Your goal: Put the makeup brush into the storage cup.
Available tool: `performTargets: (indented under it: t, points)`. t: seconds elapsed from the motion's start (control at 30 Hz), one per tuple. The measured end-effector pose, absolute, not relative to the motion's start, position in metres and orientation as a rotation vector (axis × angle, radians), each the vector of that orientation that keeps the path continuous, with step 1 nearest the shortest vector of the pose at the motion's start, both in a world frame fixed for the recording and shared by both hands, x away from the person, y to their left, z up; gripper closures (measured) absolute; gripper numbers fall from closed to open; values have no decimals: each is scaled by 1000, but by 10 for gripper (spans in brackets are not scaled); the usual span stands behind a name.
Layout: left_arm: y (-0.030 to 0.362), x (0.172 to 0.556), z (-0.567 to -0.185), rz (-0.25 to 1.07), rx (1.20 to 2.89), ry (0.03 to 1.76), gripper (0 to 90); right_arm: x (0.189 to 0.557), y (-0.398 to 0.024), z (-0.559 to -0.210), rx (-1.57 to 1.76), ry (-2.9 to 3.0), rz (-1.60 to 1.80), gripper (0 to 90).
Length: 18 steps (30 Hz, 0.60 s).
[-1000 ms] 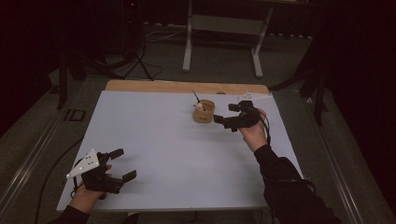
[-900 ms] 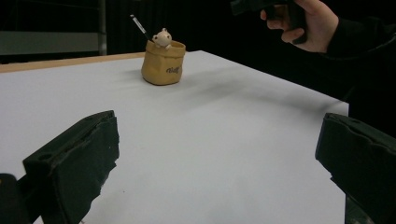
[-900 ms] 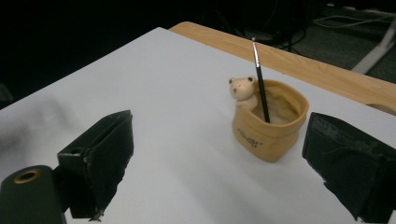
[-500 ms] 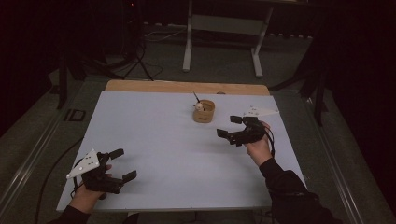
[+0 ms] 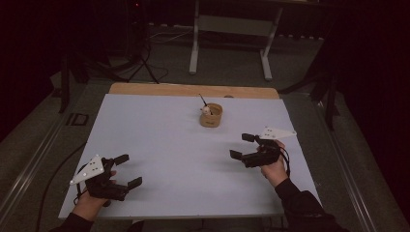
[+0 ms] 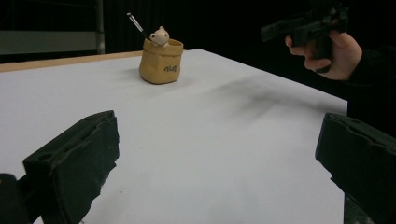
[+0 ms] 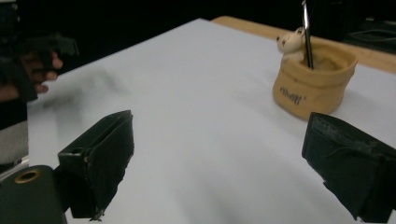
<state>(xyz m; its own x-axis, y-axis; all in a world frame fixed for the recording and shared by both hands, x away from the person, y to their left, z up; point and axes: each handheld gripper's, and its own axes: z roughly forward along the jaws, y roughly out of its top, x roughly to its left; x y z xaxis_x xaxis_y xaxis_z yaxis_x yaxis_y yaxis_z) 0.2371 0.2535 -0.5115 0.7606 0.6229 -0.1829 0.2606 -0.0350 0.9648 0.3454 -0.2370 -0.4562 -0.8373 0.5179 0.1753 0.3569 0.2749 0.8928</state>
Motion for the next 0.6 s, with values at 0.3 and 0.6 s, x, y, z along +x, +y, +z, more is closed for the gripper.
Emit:
performTargets:
  t: [0.3,0.6]
  points:
    - [253,237,-511,336,1622,720,0,334,-252,-467,800,2378,1602,90]
    - [252,238,-511,335,1621,719,0,317,-258,-478,755,2380,1617,105]
